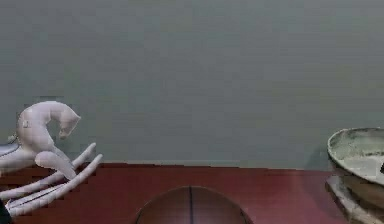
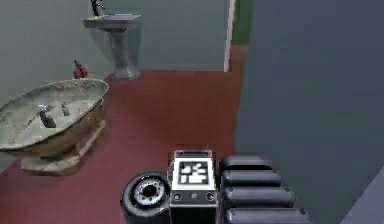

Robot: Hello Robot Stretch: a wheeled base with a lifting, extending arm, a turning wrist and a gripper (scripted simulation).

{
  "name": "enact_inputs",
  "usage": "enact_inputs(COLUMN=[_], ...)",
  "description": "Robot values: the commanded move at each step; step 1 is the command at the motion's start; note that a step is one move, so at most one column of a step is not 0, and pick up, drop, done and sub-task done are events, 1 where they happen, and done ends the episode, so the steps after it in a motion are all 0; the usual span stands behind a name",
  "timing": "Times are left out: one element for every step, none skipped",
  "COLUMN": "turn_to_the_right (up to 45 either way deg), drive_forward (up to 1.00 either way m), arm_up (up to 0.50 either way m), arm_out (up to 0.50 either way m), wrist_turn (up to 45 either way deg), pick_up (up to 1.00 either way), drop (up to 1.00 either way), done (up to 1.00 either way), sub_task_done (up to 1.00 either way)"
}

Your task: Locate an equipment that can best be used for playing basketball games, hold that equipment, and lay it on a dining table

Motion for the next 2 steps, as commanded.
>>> enact_inputs(turn_to_the_right=[45.0,39.0], drive_forward=[0.00,0.00], arm_up=[0.00,0.00], arm_out=[0.00,0.00], wrist_turn=[0.0,0.0], pick_up=[0.00,0.00], drop=[0.00,0.00], done=[0.00,0.00], sub_task_done=[0.00,0.00])
